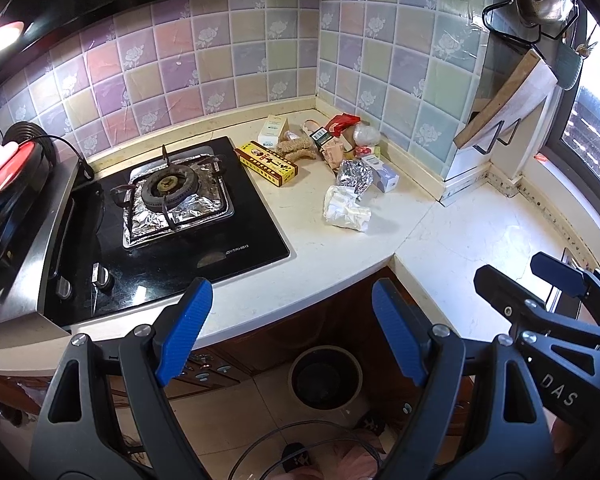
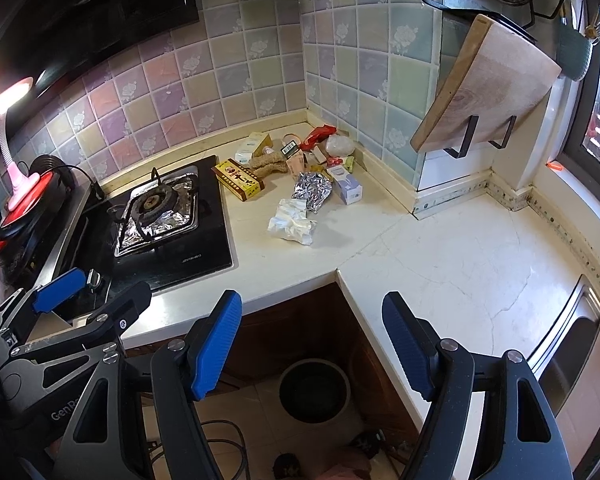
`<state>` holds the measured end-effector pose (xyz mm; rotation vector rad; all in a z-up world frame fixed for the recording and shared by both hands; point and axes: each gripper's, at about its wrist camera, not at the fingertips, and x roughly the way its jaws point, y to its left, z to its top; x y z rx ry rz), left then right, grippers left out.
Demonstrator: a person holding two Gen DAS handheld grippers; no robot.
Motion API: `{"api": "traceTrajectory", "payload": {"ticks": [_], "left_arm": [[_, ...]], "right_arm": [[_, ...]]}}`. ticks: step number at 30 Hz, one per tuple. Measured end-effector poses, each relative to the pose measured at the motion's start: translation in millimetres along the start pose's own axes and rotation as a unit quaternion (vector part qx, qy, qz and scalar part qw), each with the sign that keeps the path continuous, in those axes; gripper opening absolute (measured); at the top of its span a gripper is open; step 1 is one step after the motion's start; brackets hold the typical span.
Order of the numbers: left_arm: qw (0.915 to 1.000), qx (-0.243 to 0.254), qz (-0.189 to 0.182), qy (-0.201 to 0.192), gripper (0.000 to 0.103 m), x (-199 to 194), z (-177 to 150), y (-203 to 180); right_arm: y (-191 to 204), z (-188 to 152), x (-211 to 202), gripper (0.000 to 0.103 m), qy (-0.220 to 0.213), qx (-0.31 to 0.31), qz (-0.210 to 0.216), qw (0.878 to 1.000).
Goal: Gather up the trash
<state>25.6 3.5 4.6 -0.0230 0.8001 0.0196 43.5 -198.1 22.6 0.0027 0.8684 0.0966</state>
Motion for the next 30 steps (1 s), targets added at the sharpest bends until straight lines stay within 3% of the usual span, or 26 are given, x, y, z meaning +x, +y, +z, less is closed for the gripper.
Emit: {"api": "traceTrajectory", "payload": {"ticks": [9, 16, 24, 30], "left_arm": [[1.0000, 0.002, 0.001, 0.000, 0.081, -7, 0, 6], [0.9996, -0.007, -0.019, 0.018, 0.081, -1, 7, 28], [0.9995, 0.005, -0.030, 0.005, 0.080, 19, 49, 38], [0.9983, 0.017, -0.052, 0.023, 0.080, 60, 85, 23]], "right_arm": [[10, -4, -13, 0.074, -0.007, 0.002, 0.005, 1.000], [15, -8, -17, 0.074, -0.013, 0.012, -0.005, 1.000], [3, 10, -15, 0.074, -0.024, 0.028, -0.031, 0.999], [-21, 45, 8, 0.074, -0.033, 0.031, -0.053, 0.998]]}}
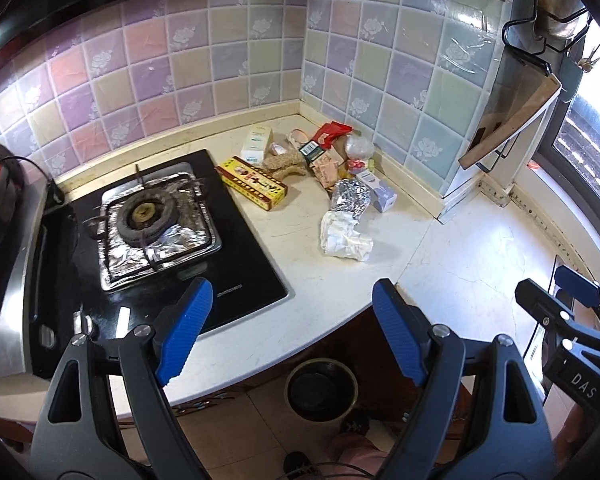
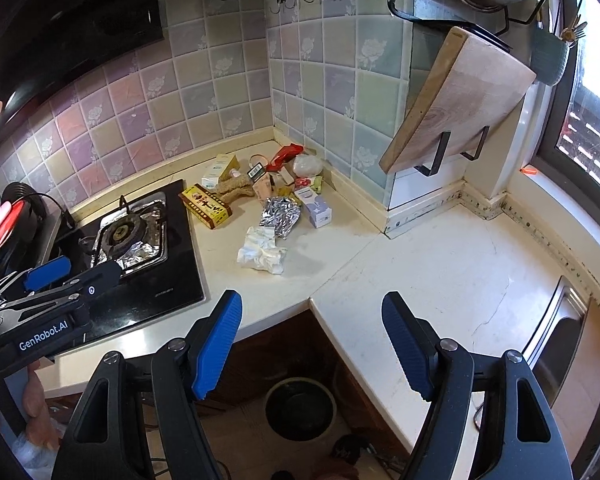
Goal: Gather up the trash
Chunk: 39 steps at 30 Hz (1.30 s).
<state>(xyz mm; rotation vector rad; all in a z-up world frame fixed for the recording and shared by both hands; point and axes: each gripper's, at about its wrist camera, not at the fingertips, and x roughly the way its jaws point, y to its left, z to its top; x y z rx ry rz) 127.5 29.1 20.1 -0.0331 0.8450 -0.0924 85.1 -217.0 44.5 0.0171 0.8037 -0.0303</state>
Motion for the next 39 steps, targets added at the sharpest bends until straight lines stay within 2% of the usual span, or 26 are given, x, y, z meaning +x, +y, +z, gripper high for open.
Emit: {"api": "traceTrajectory", "payload": {"ticks": [6, 11, 20, 25, 27, 31, 39], "left_arm": [[0.9991, -0.011, -0.018, 0.036, 0.080, 58, 22, -14], [0.9962, -0.028, -0.036, 0.074, 0.080, 117, 36, -23], [0.9893, -0.054, -0.057, 0.123, 0.080, 218, 49, -46], [0.9835, -0.079, -0.045, 0.156, 0.080, 270, 48, -49], [0.9816, -0.090, -0.041, 0.163, 0.080, 285, 48, -49], [0.9783, -0.102, -0.022, 0.179, 0.080, 308, 48, -50], [0.9709, -0.120, -0.019, 0.206, 0.080, 339, 42, -48]], "right_arm": [[-17, 41, 53, 0.074, 0.013, -0.011, -0.003, 1.000], [-28, 70, 113, 0.074, 0.030, -0.022, 0.016, 0.999], [-41, 94, 232, 0.074, 0.078, -0.048, 0.053, 0.994], [-42, 97, 290, 0.073, 0.091, -0.065, 0.069, 0.991], [-40, 97, 311, 0.069, 0.094, -0.071, 0.076, 0.990], [-42, 103, 347, 0.069, 0.098, -0.067, 0.086, 0.989], [-38, 119, 406, 0.069, 0.110, -0.058, 0.102, 0.987]]}}
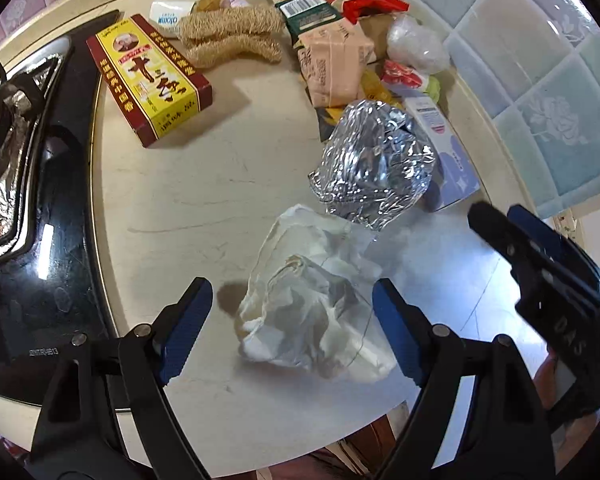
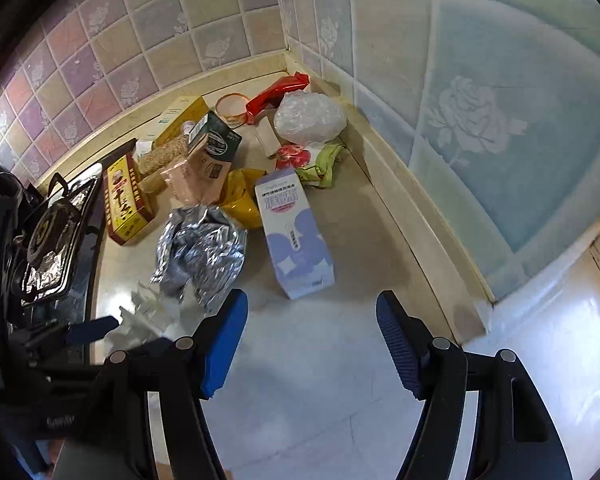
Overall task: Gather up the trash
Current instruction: 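Grasp the white tissue with the left tool while the right tool grasps the white-blue carton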
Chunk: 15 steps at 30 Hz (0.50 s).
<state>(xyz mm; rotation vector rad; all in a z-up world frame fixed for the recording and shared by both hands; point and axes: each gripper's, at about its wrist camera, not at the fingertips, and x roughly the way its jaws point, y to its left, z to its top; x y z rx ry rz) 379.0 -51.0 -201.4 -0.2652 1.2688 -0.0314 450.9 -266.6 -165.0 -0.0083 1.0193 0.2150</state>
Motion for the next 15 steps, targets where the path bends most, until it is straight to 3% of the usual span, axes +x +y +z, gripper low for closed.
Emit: {"api": "traceTrajectory", "payload": {"ticks": [3, 5, 7, 11, 13, 14, 15], "left_arm": [[1.0000, 0.000, 0.004, -0.005, 0.080, 4, -1, -1], [1.0000, 0.001, 0.005, -0.005, 0.074, 6, -1, -2], [0.9999, 0.003, 0.009, -0.010, 0.060, 6, -3, -4], [1.0000, -0.001, 0.000, -0.008, 0.052, 4, -7, -2], [0.9999, -0.003, -0.001, -0.015, 0.042, 0, -10, -2], [0.9998, -0.003, 0.000, -0.021, 0.029, -3, -11, -2], [0.9996, -0.001, -0.003, -0.026, 0.027, -7, -12, -1]], "right_arm": [[3, 10, 17, 0.069, 0.004, -0.006, -0.005, 1.000], [3, 15, 28, 0.064, 0.008, -0.008, -0.007, 1.000], [3, 20, 39, 0.057, 0.018, -0.012, -0.008, 1.000], [3, 26, 54, 0.042, 0.032, -0.015, -0.003, 0.999], [4, 26, 56, 0.041, 0.028, -0.016, -0.003, 0.999], [5, 26, 56, 0.041, 0.027, -0.017, -0.003, 0.999], [6, 25, 56, 0.040, 0.025, -0.017, -0.004, 1.000]]}}
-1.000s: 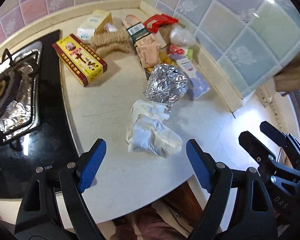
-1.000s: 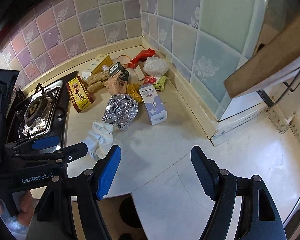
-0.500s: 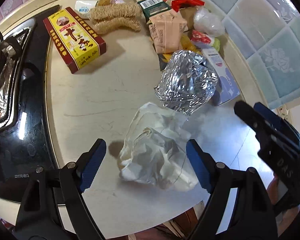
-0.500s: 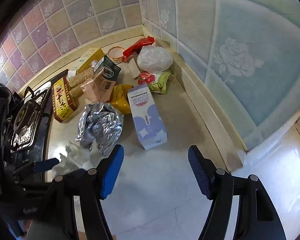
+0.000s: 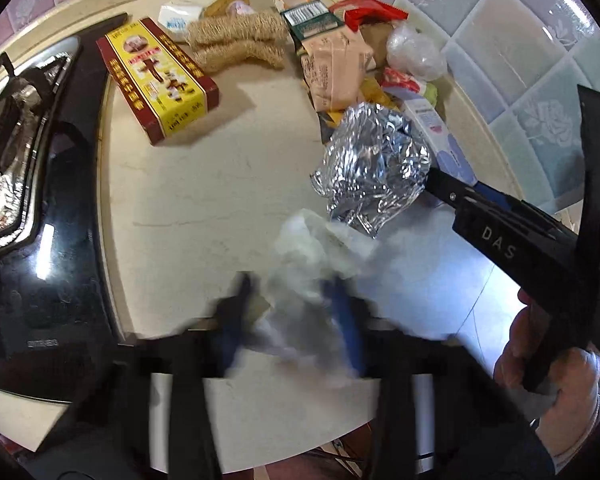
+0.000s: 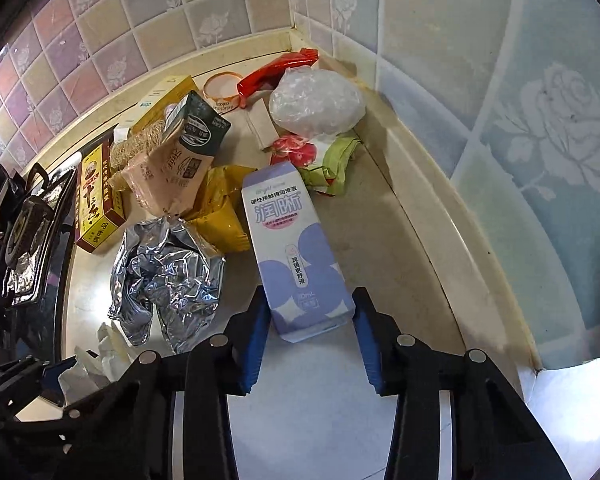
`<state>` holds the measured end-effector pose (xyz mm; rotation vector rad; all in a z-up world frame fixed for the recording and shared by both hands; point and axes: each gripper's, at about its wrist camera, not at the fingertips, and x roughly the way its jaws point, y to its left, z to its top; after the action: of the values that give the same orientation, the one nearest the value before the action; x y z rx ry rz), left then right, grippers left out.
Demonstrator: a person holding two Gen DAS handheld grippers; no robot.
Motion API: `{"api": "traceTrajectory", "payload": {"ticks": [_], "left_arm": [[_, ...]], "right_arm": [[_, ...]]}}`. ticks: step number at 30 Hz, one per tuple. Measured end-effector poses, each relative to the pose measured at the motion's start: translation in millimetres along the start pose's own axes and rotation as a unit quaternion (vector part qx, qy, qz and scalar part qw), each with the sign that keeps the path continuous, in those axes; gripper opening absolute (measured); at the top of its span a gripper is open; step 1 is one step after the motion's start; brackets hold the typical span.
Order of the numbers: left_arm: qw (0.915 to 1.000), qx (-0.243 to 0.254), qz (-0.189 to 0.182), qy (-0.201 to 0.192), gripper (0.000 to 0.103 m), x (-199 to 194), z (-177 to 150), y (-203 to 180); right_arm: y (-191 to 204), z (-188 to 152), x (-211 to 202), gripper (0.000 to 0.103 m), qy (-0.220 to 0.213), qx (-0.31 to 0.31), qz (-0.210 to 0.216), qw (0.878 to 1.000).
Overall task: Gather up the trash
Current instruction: 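Grasp the white tissue with the left tool while the right tool grasps the white-blue carton, then carry the tissue and carton down over the floor bin with both tools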
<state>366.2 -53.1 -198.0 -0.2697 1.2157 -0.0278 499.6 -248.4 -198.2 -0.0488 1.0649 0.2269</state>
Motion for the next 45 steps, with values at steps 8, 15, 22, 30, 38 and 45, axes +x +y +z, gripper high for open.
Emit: {"api": "traceTrajectory", "payload": {"ticks": [8, 15, 22, 30, 38, 45], "left_arm": [[0.9992, 0.008, 0.007, -0.038, 0.020, -39, 1, 4], [0.9979, 0.012, -0.006, -0.063, 0.017, -85, -15, 26], [0.9947, 0.021, -0.031, -0.096, 0.017, -144, -48, 42], [0.9890, 0.070, -0.059, -0.116, 0.015, -212, -108, 57], [0.9825, 0.133, -0.081, -0.102, 0.015, -229, -185, 60], [0.9795, 0.172, -0.094, -0.048, 0.015, -188, -246, 53]], "right_arm": [[3, -20, -40, 0.039, -0.045, 0.022, -0.002, 0.999], [18, -47, -95, 0.038, -0.078, 0.028, -0.011, 0.996], [37, -87, -172, 0.038, -0.114, 0.050, -0.003, 0.992], [83, -173, -249, 0.038, -0.116, 0.042, 0.018, 0.992], [130, -277, -277, 0.038, -0.093, 0.048, 0.007, 0.994], [142, -357, -244, 0.038, -0.025, 0.064, -0.011, 0.998]]}}
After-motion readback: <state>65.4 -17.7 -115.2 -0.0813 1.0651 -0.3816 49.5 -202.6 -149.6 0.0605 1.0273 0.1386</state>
